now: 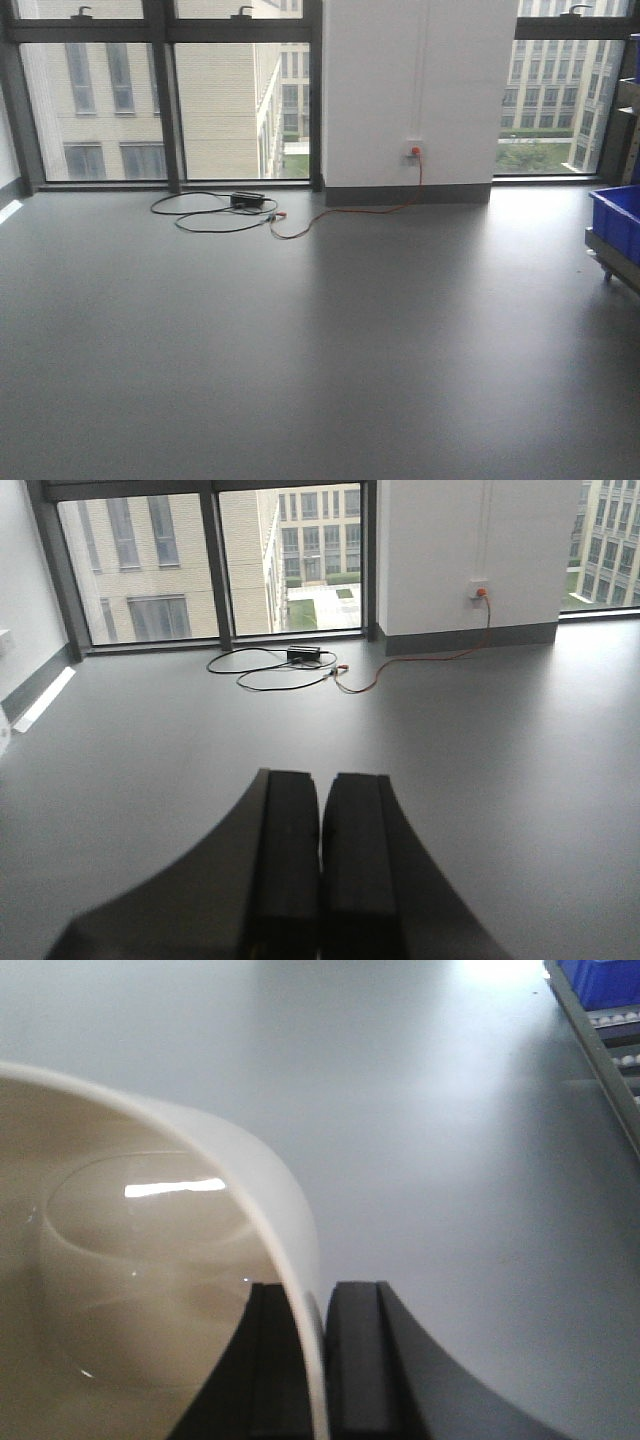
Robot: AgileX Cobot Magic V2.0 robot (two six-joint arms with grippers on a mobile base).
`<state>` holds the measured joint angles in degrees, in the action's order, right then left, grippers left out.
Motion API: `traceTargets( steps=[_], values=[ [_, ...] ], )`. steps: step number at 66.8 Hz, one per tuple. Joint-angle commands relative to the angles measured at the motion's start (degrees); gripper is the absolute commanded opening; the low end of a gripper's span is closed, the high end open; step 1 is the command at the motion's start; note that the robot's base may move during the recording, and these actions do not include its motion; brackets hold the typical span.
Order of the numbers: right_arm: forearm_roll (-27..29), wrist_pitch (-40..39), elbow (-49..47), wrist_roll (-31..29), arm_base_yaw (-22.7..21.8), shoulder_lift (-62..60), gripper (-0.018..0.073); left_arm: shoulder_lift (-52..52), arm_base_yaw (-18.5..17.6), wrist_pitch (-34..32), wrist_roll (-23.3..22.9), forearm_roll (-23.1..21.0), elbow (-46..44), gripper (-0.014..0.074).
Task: Move white bin to right shelf second layer
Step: 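Drive toward the windows and turn toward the roller shelf rack, then approach the roller shelf rack with the bin held in the right gripper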
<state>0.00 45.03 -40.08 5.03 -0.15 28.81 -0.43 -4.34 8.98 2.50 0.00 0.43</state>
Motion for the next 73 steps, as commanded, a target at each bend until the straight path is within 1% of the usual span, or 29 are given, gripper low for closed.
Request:
traceTargets(
  steps=[1,73],
  values=[
    [0.00,-4.91,-1.54,-0.23,0.01,0.12,0.0057,-0.92,-0.32,-4.64,-0.30,0.00,2.11,0.0085],
    [0.00,-4.91,-1.54,-0.23,0.01,0.12,0.0057,-0.92,-0.32,-4.54,-0.30,0.00,2.11,0.0085]
  ],
)
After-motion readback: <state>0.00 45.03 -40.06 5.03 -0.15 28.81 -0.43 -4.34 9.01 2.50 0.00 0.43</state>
